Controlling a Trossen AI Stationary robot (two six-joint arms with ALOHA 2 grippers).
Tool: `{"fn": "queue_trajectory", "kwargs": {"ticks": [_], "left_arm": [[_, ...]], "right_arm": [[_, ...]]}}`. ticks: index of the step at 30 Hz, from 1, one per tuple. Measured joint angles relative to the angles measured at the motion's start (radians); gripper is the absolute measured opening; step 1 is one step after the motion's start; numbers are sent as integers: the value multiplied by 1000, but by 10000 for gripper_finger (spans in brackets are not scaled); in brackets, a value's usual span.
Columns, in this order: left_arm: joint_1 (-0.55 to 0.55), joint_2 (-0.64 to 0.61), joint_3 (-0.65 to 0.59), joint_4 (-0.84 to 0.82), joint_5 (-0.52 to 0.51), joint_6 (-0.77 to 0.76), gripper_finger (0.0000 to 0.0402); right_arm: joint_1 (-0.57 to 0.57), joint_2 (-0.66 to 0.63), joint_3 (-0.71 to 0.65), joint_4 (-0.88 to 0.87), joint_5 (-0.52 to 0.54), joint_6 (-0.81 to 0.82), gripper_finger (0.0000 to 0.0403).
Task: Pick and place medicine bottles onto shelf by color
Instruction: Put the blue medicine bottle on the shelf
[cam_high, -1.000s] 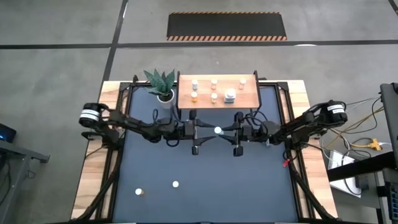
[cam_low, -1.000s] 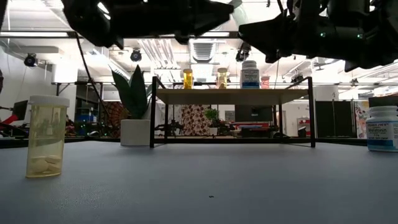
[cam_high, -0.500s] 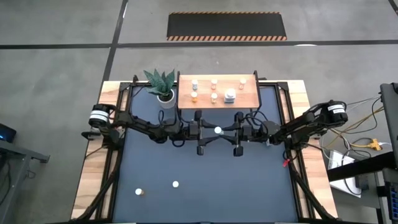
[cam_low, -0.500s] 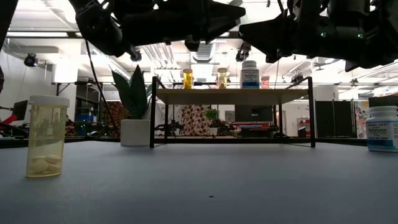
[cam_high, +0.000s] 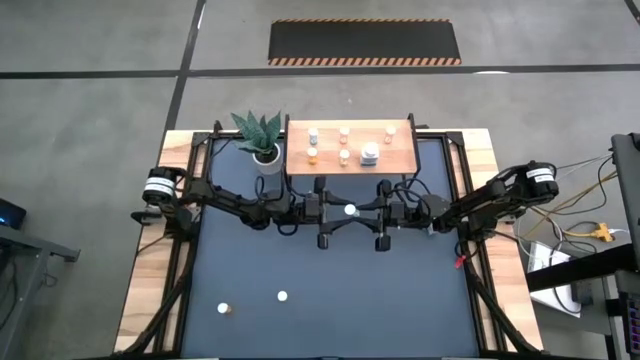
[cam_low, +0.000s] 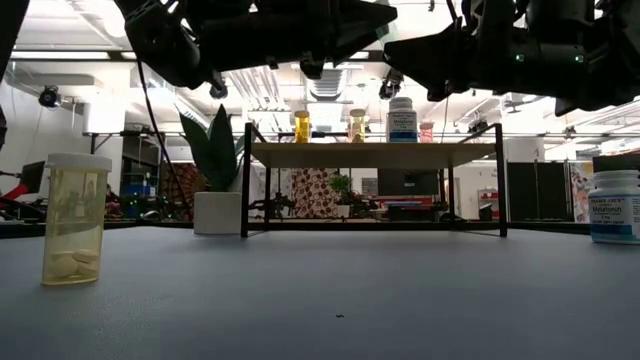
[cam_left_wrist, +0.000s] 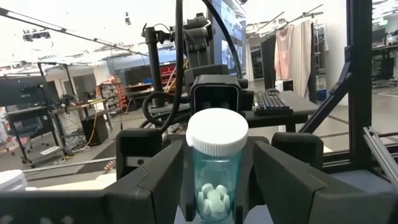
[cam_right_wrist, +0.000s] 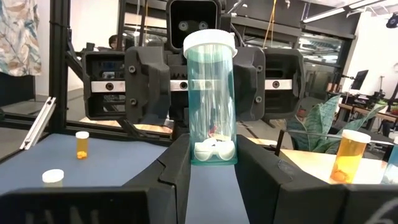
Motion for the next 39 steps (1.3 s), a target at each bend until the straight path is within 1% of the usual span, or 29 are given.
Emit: {"fn": "queue_trajectory", "kwargs": {"ticks": [31,34,39], "left_arm": [[-1,0,-3,-3,1,-2,175],[-1,0,-5,-4,1,-2,162],[-1,0,-5,-7,0,-2,122]], "right_arm": [[0,3,0,-2,-1,-16,100],[0,4,0,-2,-1,-15,100],[0,4,0,-2,-2,-15,100]]}}
